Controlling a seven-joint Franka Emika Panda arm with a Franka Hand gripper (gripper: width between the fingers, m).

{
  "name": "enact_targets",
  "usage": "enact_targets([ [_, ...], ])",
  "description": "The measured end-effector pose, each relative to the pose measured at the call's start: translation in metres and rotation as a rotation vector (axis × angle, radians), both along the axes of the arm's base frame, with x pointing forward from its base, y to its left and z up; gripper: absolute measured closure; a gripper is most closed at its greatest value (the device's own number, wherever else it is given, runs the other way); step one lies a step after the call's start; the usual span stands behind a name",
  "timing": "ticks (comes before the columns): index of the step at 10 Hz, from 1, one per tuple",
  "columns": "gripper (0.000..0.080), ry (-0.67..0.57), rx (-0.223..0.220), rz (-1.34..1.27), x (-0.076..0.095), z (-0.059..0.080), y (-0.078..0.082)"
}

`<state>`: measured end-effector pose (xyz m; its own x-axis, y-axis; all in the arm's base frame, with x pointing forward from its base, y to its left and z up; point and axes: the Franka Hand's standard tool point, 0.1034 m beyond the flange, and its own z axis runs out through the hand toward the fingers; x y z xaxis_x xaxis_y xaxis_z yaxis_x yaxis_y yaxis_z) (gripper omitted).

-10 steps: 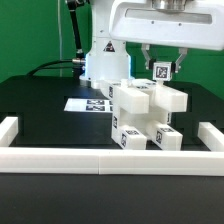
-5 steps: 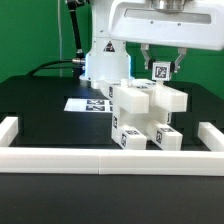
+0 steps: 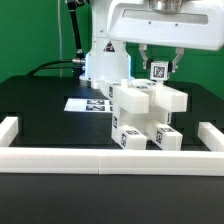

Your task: Assemble chair

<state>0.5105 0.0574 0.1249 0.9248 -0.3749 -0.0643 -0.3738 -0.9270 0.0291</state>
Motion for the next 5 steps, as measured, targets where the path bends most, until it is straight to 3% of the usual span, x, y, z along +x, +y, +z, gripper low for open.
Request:
enact_targets([
  [5,0.0509,0.002,-0.013,0.003,0.0042,-0.0075,-0.001],
])
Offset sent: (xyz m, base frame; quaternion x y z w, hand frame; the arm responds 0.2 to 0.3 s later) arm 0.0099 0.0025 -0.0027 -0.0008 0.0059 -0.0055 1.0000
